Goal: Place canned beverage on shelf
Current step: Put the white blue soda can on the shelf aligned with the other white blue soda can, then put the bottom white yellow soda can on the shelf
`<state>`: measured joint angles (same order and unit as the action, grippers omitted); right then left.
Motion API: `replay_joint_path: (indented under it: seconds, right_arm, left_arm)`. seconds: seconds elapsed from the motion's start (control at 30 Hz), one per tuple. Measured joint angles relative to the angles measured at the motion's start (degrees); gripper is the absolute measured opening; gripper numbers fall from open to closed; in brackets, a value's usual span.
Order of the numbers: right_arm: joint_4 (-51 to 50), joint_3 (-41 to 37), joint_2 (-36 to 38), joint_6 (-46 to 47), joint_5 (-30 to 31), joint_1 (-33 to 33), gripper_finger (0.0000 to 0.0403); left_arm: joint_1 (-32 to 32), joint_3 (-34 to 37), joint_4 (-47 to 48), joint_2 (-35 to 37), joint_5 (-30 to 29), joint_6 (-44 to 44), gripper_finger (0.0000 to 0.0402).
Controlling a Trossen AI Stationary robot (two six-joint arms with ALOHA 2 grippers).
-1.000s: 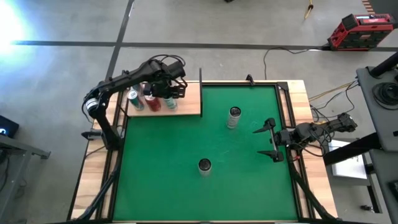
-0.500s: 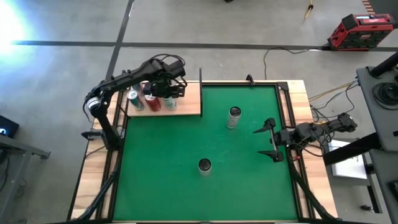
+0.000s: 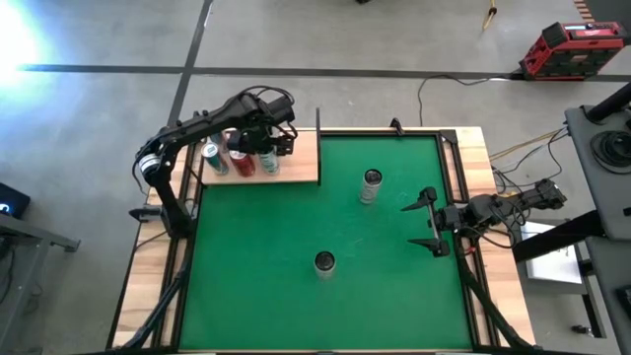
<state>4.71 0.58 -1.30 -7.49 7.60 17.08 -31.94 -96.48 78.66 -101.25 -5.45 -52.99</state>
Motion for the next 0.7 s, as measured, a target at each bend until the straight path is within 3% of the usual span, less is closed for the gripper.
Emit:
replay_joint_path:
  seconds: [0.37, 0.7]
  right_arm:
    - [0.00, 0.00, 0.00, 0.00, 0.00, 0.00, 0.0396]
    - [0.01, -0.01, 0.00, 0.00, 0.00, 0.00, 0.0396]
  left_arm:
    - [5.72, -3.37, 6.03, 1.15, 1.68, -6.61, 0.0372]
    - [25.27, -3.90, 6.48, 1.33, 2.58, -21.17, 0.0373]
